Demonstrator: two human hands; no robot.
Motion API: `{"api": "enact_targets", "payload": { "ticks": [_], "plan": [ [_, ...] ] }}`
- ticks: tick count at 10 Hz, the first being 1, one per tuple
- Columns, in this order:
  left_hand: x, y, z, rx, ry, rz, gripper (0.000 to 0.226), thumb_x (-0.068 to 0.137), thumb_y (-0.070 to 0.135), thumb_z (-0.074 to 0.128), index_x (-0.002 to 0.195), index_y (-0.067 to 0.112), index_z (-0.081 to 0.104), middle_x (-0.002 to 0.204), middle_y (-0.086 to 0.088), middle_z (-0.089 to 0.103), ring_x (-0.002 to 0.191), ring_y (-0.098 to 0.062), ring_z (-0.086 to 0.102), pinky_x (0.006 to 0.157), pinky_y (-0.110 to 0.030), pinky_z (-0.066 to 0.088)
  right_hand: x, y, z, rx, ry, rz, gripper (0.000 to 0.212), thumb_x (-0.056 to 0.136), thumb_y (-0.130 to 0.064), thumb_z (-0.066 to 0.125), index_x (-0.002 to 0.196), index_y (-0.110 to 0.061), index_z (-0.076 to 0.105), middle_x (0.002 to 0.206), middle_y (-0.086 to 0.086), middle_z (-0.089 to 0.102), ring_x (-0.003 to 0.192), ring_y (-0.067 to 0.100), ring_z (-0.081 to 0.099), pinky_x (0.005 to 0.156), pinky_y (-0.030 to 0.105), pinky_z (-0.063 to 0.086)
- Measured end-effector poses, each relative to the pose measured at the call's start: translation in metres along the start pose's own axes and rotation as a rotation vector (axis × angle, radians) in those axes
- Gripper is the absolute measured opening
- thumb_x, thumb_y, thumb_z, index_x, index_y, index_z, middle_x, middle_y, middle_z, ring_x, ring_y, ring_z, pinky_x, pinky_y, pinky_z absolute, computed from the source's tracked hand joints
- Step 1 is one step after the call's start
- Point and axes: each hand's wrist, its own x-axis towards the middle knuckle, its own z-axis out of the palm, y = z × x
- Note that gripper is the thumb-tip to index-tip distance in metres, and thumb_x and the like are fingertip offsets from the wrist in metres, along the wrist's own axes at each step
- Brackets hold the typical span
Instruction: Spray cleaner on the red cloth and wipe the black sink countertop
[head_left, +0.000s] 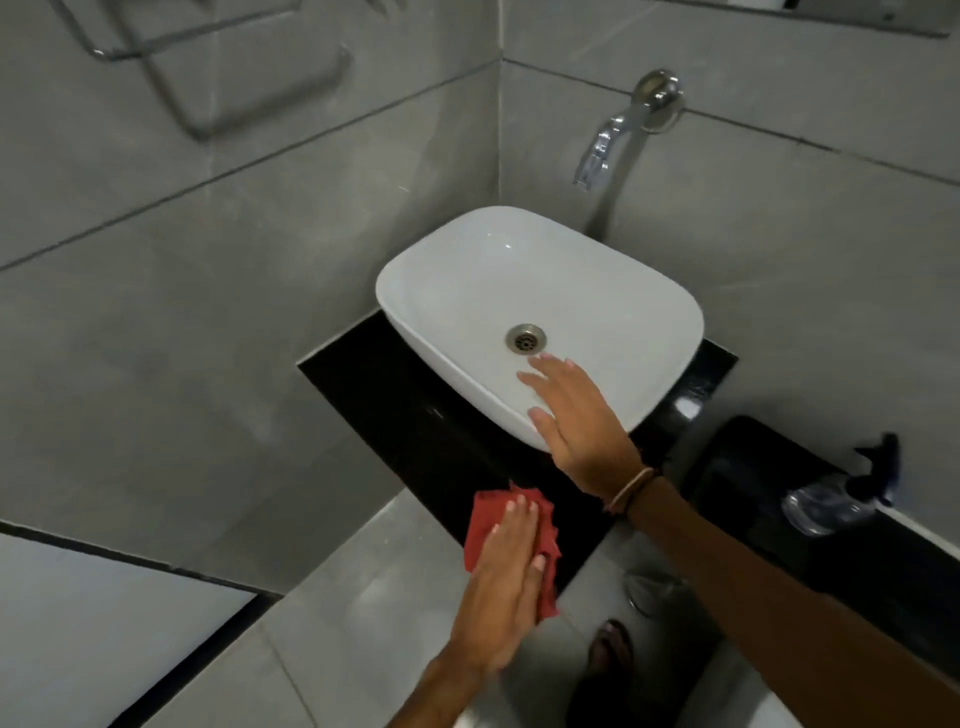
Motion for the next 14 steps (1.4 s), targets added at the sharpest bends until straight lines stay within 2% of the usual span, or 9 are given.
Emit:
{"api": "enact_targets", "payload": {
  "ticks": [1, 3, 5, 7, 9, 11, 12, 13, 14],
  "plan": [
    [0.009, -0.017, -0.03, -0.055, 0.216, -0.215, 0.066, 0.098, 0.03, 0.057, 0.155, 0.012, 0.03, 0.161, -0.002, 0.034, 0.149, -0.013, 0.03, 0.12, -0.017, 0.019, -0.064, -0.007, 0.0, 0.207, 0.396, 0.374, 0.027, 0.102, -0.018, 0.05, 0.123, -0.003, 0.061, 0.127, 0.014, 0.062, 0.125, 0.026, 0.054, 0.115, 0.037, 0.04],
    [0.047, -0.001, -0.033, 0.013, 0.007, -0.413, 0.083, 0.079, 0.041, 0.079, 0.147, 0.01, 0.041, 0.135, -0.01, 0.053, 0.124, -0.026, 0.055, 0.105, -0.039, 0.047, -0.168, -0.04, 0.041, 1.005, 0.175, 1.425, 0.046, 0.09, -0.044, 0.072, 0.12, -0.011, 0.061, 0.126, 0.013, 0.065, 0.116, 0.028, 0.062, 0.084, 0.032, 0.051],
    [0.081, 0.043, 0.011, -0.206, -0.147, -0.46, 0.059, 0.059, 0.021, 0.094, 0.111, 0.012, 0.069, 0.098, 0.0, 0.073, 0.085, -0.011, 0.066, 0.071, -0.005, 0.049, -0.18, -0.026, 0.04, 1.48, 0.171, 1.502, 0.028, 0.094, -0.025, 0.07, 0.121, -0.016, 0.07, 0.122, 0.011, 0.077, 0.117, 0.028, 0.071, 0.087, 0.038, 0.063],
    [0.137, 0.116, 0.076, -0.516, -0.316, -0.586, 0.022, 0.074, -0.006, 0.078, 0.093, 0.001, 0.069, 0.087, -0.014, 0.072, 0.076, -0.023, 0.066, 0.071, -0.032, 0.054, -0.208, 0.065, -0.005, 1.446, 0.371, 1.382, 0.038, 0.083, -0.013, 0.075, 0.119, -0.005, 0.074, 0.122, 0.023, 0.074, 0.115, 0.038, 0.069, 0.105, 0.049, 0.054],
    [0.177, 0.168, 0.146, -0.826, -0.366, -0.89, 0.023, 0.087, -0.004, 0.065, 0.103, 0.01, 0.056, 0.091, -0.009, 0.066, 0.081, -0.022, 0.064, 0.068, -0.037, 0.057, -0.243, 0.174, -0.043, 1.625, 0.685, 1.502, 0.048, 0.078, 0.006, 0.067, 0.125, 0.001, 0.065, 0.131, 0.028, 0.066, 0.11, 0.042, 0.07, 0.084, 0.049, 0.062],
    [0.191, 0.159, 0.201, -0.687, -0.367, -0.915, 0.038, 0.086, -0.002, 0.07, 0.121, -0.01, 0.06, 0.111, -0.028, 0.067, 0.087, -0.033, 0.066, 0.08, -0.041, 0.057, -0.247, 0.215, -0.041, 1.176, 0.77, 1.698, 0.052, 0.081, 0.016, 0.067, 0.13, 0.001, 0.06, 0.134, 0.031, 0.062, 0.125, 0.053, 0.057, 0.107, 0.066, 0.047],
    [0.19, 0.153, 0.206, -0.47, -0.385, -0.77, 0.032, 0.086, 0.001, 0.07, 0.117, -0.008, 0.066, 0.104, -0.022, 0.07, 0.088, -0.036, 0.069, 0.087, -0.047, 0.059, -0.236, 0.218, -0.048, 0.831, 0.533, 1.723, 0.045, 0.088, 0.009, 0.068, 0.13, -0.007, 0.064, 0.129, 0.02, 0.068, 0.122, 0.039, 0.062, 0.109, 0.053, 0.05],
    [0.188, 0.162, 0.189, -0.151, -0.399, -0.441, 0.023, 0.086, 0.008, 0.069, 0.107, 0.0, 0.073, 0.102, -0.021, 0.076, 0.1, -0.038, 0.071, 0.088, -0.039, 0.057, -0.22, 0.199, -0.052, 0.427, 0.278, 1.584, 0.038, 0.092, -0.004, 0.066, 0.13, -0.01, 0.064, 0.125, 0.015, 0.071, 0.116, 0.031, 0.068, 0.098, 0.031, 0.052],
    [0.191, 0.18, 0.146, -0.091, -0.299, -0.234, 0.035, 0.088, 0.014, 0.067, 0.123, 0.009, 0.068, 0.121, -0.014, 0.07, 0.113, -0.03, 0.067, 0.097, -0.032, 0.051, -0.188, 0.167, -0.068, 0.222, 0.236, 1.262, 0.043, 0.092, -0.011, 0.066, 0.134, -0.017, 0.058, 0.138, 0.01, 0.058, 0.124, 0.028, 0.061, 0.104, 0.039, 0.054]
  ]
}}
